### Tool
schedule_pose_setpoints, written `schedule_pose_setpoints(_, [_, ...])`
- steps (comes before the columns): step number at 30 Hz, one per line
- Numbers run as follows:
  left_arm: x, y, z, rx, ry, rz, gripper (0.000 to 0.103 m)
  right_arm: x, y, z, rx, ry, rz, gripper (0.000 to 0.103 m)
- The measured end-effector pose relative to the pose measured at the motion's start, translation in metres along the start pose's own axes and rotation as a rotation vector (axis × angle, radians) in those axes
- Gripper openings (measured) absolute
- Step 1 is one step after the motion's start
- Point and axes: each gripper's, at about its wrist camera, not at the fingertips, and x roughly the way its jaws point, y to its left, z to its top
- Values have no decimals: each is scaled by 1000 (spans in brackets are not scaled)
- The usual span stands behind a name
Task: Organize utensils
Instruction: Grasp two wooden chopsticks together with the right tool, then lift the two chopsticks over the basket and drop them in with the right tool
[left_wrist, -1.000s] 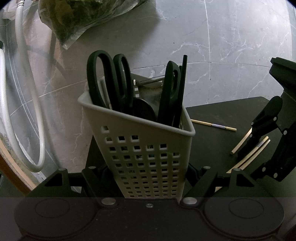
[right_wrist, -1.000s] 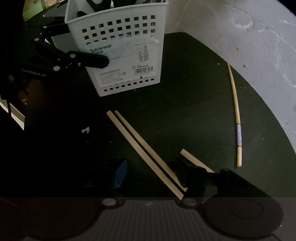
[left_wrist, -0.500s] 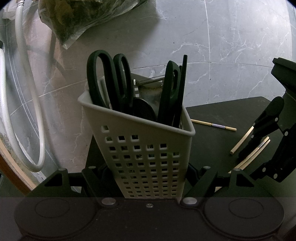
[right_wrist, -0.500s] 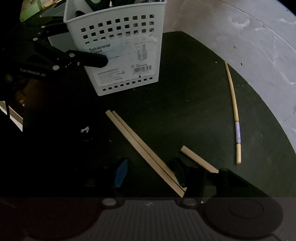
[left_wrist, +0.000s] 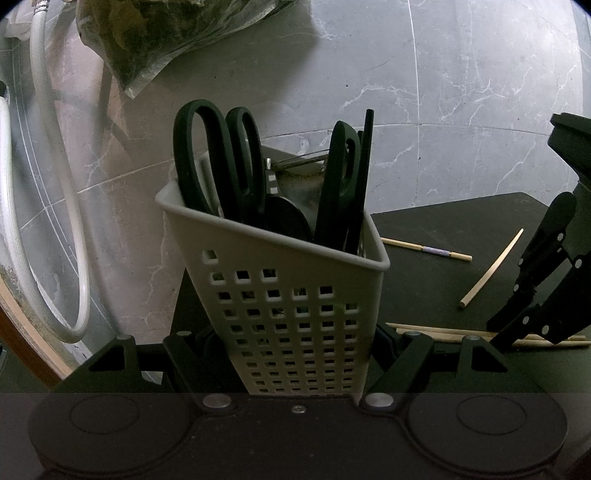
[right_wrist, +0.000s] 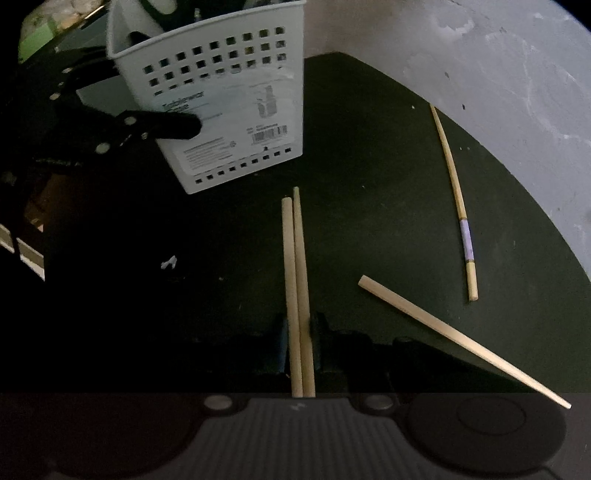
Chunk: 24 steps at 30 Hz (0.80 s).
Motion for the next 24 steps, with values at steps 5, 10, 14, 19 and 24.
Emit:
schedule_pose_setpoints(5, [0,0,0,0,0,0,78,4,1,9,24,-14,3,22])
schedule_pose_setpoints(10, [0,0,0,-1,-1,0,78,5,9,12,1,-4,-27,15])
schedule_pose_setpoints(14, [0,0,0,-1,-1,0,78,4,8,8,41,-16,-29,14])
schedule_pose_setpoints(19, [0,0,0,-2,-1,0,78,-5,0,-9,185,-61,2,13])
schedule_pose_setpoints(24, [0,0,0,1,-1,-1,78,-23,-8,-29,330,-165,17,14])
